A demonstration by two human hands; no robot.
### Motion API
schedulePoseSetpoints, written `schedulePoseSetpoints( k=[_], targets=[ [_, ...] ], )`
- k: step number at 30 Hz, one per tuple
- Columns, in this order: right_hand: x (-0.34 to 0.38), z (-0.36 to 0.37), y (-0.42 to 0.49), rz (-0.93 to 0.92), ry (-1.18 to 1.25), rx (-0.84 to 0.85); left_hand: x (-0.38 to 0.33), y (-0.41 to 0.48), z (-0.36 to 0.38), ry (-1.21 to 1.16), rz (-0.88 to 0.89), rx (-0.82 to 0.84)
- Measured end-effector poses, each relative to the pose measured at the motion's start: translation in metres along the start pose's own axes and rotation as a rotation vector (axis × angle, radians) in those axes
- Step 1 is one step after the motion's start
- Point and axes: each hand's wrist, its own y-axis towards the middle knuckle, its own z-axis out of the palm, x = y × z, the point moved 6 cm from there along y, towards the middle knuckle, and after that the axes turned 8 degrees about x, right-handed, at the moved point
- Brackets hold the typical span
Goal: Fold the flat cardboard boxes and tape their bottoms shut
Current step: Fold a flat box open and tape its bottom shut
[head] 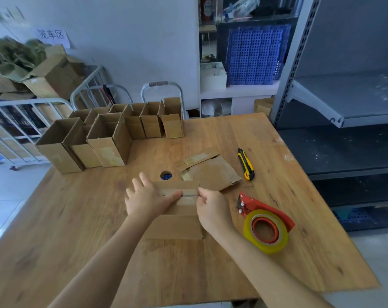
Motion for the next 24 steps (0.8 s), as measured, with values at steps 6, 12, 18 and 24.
schedulePoseSetpoints(
  k=[6,12,18,24],
  targets=[
    [0.005,0.001,0.016,0.116,-0.098,-0.025,0.038,0.006,-0.019,-0.35,-0.121,0.027],
    [-0.009,0.007,0.034,0.28,0.099,0.08,0.056,0.015,0.012,-0.777,-0.128,0.36],
    [-0.014,0.01,0.04,0.311,0.035,0.059,0.056,0.015,0.015,-0.835,-0.096,0.355],
    [-0.005,0.01,0.033,0.231,-0.147,-0.002,0.054,0.008,0.009,-0.788,-0.1,0.302]
  ],
)
